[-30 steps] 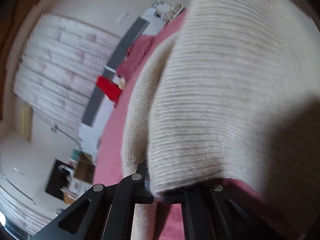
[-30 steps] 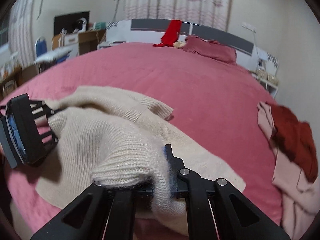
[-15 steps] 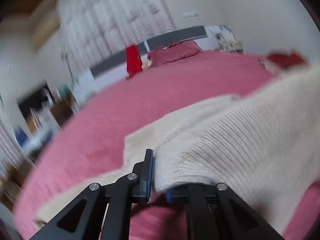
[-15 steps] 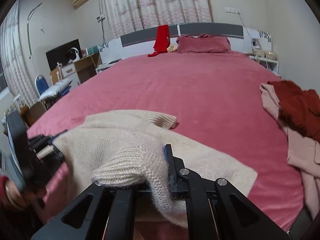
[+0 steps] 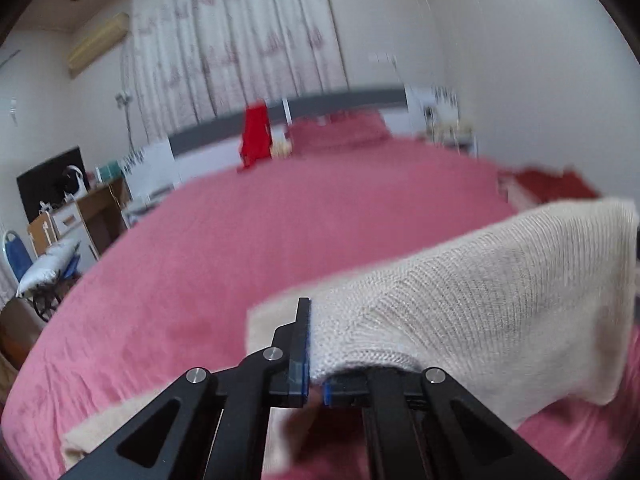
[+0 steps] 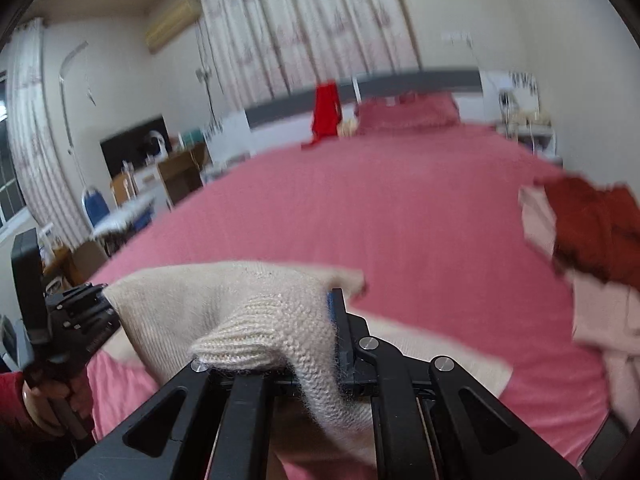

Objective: Fold clothes
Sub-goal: 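Lift the sweater with both grippers and shake it out in the air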

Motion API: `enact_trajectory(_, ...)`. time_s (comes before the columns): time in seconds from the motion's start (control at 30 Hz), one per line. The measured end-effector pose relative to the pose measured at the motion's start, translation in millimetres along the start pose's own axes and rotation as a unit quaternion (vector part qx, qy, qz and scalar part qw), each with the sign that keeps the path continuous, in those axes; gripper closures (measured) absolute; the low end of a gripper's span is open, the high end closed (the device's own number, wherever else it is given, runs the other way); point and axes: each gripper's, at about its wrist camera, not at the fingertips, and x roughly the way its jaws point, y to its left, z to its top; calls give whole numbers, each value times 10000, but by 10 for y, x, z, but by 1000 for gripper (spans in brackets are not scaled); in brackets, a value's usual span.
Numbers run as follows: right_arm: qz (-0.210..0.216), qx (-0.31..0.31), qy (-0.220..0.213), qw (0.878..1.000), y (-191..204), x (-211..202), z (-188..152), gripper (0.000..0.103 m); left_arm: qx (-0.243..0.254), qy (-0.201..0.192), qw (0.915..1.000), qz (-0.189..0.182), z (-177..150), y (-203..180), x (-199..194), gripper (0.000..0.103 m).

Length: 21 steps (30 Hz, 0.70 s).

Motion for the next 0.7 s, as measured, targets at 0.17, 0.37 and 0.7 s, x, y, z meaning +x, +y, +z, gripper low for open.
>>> enact_trajectory(0.17, 187, -451, -933, 9944, 229, -572, 653, 96, -164, -1041, 9942, 197, 701, 381, -670, 100)
enact_trajectory(0.37, 597, -842, -2111, 9720, 673, -1467, 1427, 96, -264, -2240, 9727, 552, 1516, 667, -1661, 100)
enact_trajectory(0.7, 1348, -1300, -3183, 9293, 1321, -2837, 2064, 96, -685, -3190, 9421, 775, 1975, 1026, -3208, 100)
